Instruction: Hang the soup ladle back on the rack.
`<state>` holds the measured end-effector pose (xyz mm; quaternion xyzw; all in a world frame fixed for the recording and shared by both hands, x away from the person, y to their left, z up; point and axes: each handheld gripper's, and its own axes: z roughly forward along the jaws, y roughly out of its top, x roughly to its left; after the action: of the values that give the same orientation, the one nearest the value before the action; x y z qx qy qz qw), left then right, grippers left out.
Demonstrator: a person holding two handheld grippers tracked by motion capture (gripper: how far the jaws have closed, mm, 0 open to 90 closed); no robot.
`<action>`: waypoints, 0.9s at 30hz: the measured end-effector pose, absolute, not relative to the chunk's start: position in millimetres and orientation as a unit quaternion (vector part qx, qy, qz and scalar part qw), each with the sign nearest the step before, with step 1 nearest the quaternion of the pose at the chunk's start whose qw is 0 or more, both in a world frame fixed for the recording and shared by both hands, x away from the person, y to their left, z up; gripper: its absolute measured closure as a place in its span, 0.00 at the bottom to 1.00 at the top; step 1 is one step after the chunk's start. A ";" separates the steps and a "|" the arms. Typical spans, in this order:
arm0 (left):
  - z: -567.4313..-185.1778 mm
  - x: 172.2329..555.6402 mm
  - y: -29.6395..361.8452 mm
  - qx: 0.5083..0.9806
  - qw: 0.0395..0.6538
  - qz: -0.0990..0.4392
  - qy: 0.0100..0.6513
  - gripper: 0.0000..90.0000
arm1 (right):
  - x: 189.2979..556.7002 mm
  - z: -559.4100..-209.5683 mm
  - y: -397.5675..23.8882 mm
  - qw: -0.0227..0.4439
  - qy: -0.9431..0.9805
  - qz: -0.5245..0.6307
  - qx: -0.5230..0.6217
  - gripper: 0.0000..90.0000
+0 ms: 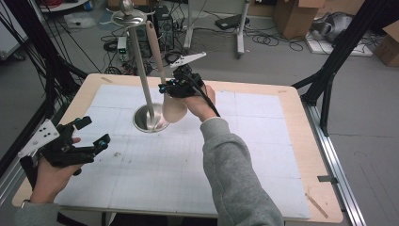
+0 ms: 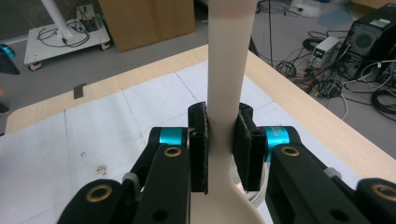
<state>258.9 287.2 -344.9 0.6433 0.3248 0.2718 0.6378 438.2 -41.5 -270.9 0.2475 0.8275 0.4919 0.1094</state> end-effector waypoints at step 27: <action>-344.7 256.0 288.9 0.642 0.637 0.274 0.327 0.07 | 440.6 -270.8 -30.2 0.150 0.820 0.496 0.243 0.65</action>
<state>256.0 288.9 -344.7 0.6419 0.3273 0.2739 0.6370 440.6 -30.2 -270.8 0.2427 0.8199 0.4963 0.1498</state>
